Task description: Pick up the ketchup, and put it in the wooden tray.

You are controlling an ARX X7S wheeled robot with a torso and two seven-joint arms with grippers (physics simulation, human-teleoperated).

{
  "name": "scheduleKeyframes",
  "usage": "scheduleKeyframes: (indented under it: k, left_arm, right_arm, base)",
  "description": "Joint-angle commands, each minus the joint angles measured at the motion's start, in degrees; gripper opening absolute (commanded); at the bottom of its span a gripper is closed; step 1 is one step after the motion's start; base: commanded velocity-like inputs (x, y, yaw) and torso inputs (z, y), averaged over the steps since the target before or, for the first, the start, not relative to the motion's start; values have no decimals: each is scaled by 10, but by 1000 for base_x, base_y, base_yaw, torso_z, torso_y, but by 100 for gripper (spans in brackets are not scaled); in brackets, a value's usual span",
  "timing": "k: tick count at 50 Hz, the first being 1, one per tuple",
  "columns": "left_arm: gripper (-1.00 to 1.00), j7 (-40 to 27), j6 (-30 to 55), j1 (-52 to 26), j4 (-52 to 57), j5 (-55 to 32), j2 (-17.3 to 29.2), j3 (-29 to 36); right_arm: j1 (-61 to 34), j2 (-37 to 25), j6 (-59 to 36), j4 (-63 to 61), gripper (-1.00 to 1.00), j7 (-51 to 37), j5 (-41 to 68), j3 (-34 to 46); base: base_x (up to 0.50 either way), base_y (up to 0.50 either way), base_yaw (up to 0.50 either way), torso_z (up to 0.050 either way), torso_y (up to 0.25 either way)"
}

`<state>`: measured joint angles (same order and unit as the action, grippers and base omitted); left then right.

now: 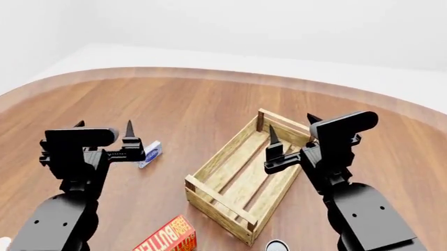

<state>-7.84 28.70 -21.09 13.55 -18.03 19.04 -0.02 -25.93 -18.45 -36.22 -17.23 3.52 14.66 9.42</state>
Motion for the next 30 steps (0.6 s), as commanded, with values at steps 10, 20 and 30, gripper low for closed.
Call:
scheduleKeyframes:
  k: [10,20,30]
  left_arm:
    - [100,-31,-20,179,113,-46,41,-175]
    - [100,-30,-79,250,101,-32,29,-225]
    - [100,-32,-108,289,87,-39,10,-258]
  right_arm:
    - [-20,-1,9,6,100,-3,-10,16]
    - [-37,-1,11,15,100,-2,-10,19]
    - [-42,-1,8,14,100,-3,-10,24]
  base:
    - [0,0,0,0,0]
    - [0,0,0,0,0]
    - [0,0,0,0,0]
